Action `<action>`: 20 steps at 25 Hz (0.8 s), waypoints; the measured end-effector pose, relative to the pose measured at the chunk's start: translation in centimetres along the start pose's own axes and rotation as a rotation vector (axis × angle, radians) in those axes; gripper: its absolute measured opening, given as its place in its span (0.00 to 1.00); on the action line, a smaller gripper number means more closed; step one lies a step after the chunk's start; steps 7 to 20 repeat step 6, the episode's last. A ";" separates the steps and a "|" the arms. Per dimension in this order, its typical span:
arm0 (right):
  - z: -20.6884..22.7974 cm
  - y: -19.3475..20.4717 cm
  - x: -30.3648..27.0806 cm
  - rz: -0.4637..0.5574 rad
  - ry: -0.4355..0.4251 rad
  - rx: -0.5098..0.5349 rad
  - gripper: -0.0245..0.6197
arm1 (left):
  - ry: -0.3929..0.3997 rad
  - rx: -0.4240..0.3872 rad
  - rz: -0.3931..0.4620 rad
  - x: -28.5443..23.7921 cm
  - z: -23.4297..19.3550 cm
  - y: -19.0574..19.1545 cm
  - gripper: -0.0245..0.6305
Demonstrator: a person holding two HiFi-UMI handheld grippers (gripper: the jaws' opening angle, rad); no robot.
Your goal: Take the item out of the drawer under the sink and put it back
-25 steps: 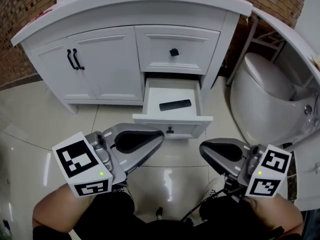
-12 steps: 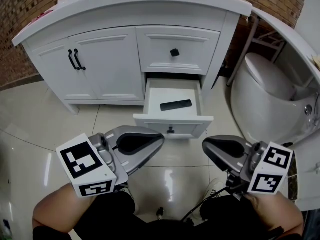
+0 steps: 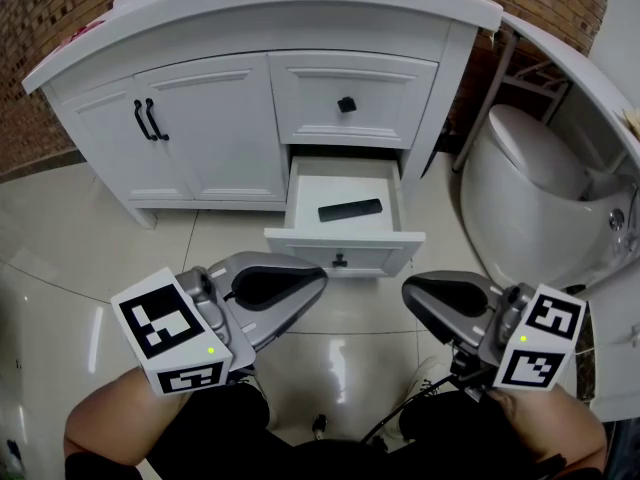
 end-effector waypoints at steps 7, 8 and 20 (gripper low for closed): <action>-0.2 0.1 0.0 -0.002 -0.004 0.007 0.05 | -0.002 -0.002 0.003 -0.1 0.0 0.0 0.05; -0.2 0.1 0.0 -0.002 -0.004 0.007 0.05 | -0.002 -0.002 0.003 -0.1 0.0 0.0 0.05; -0.2 0.1 0.0 -0.002 -0.004 0.007 0.05 | -0.002 -0.002 0.003 -0.1 0.0 0.0 0.05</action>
Point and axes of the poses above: the fingertips, and each gripper's own axes: x backward along the fingers, z to its right, y out of its underside, the point moved 2 cm from there along x, backward along the fingers, and after that the axes turned 10 degrees about -x, right-handed, at the moved point
